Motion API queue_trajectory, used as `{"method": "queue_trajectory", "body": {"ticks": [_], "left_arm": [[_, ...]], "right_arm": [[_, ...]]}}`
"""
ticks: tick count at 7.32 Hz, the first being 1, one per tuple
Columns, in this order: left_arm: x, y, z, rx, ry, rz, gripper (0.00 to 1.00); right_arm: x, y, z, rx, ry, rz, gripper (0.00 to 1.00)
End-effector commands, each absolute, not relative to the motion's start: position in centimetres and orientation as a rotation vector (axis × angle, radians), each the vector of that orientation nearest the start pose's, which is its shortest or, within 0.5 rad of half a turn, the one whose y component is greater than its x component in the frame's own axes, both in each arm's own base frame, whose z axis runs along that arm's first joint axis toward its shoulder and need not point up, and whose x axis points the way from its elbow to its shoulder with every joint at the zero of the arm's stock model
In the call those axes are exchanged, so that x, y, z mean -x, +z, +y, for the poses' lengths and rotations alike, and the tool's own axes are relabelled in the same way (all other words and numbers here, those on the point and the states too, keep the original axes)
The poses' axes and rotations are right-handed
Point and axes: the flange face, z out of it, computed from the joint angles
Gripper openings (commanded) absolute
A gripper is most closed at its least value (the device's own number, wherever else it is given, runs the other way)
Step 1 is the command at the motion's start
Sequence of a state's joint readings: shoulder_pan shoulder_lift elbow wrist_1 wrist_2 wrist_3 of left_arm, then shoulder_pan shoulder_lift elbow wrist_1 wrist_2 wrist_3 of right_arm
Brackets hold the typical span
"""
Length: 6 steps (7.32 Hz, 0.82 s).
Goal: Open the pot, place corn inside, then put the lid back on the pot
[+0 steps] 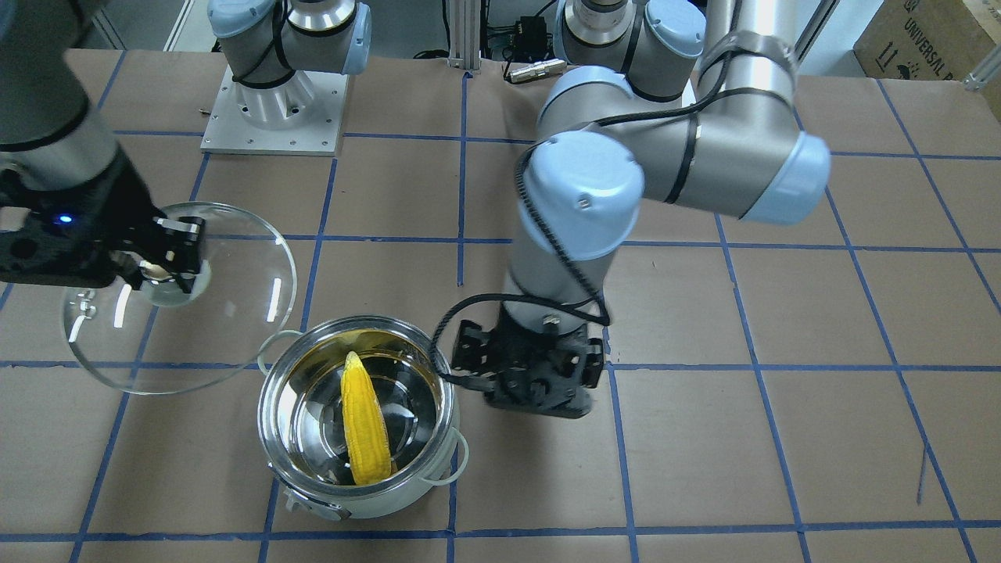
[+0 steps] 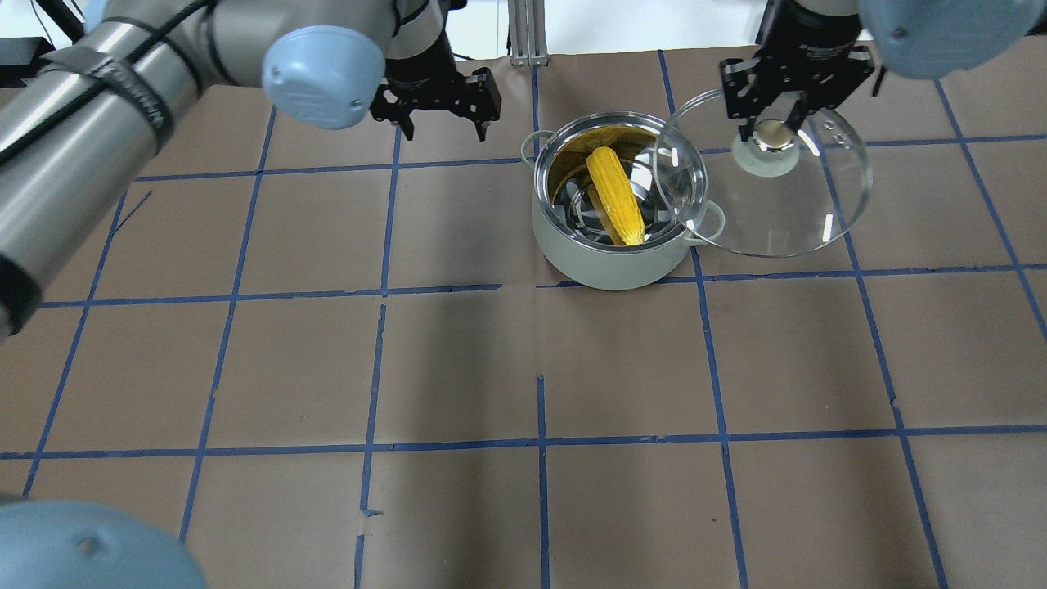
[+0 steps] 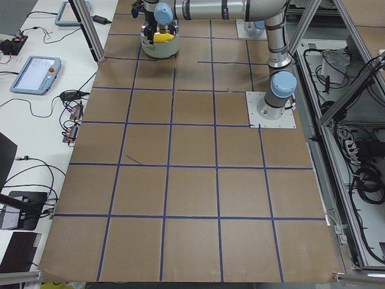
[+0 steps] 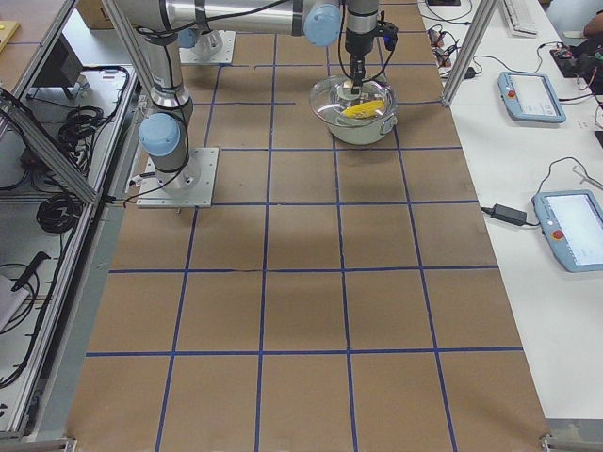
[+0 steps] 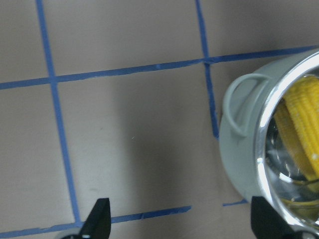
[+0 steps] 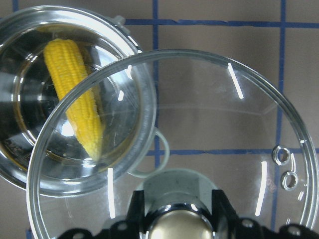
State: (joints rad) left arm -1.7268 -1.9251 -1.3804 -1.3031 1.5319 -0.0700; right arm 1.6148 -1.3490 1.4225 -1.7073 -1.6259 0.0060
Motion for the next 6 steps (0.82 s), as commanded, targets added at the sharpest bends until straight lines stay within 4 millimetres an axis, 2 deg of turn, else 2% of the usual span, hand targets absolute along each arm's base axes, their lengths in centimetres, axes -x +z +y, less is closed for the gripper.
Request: {"method": "queue_trajectory", "body": {"ticks": [1,2,3,4,5,6], "left_arm": [[16.3,45.9,-56.6,-0.094,-0.061,3.15,1.0],[14.3,48.1,-55.1,-0.057,0.001,3.096,1.0],[14.3,50.0,-54.6,-0.054,-0.029,3.104,1.0],[14.4,51.6,-54.9,-0.05,-0.079,3.129,1.0],[14.5,52.3,-54.9,-0.052,-0.096,3.128,1.0],[14.6,52.1,-54.8,-0.057,-0.087,3.123,1.0]], "right_arm": [[-22.3,42.3,-61.1,0.208,-0.135,3.171,0.4],[-24.0,41.4,-62.8,0.245,-0.129,3.133,0.4],[-25.2,40.8,-63.8,0.269,-0.122,3.133,0.4],[-25.7,40.3,-64.1,0.279,-0.112,3.132,0.4],[-25.7,40.2,-64.2,0.298,-0.117,3.129,0.4],[-25.8,39.6,-64.4,0.353,-0.107,3.124,0.4]]}}
